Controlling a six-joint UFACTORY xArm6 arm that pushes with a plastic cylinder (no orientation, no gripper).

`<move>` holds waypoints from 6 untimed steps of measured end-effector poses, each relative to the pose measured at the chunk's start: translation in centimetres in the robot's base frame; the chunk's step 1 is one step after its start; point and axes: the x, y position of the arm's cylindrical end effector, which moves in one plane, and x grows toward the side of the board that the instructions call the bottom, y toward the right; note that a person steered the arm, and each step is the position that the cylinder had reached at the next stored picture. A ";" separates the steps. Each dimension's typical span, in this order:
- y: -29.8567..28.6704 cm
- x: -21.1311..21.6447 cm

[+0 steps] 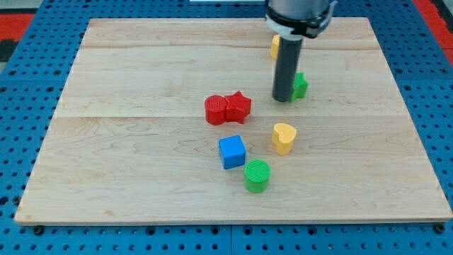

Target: Slightly push the green star to the left

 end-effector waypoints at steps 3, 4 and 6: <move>-0.5 -2.9; -0.4 -0.2; 8.6 -4.0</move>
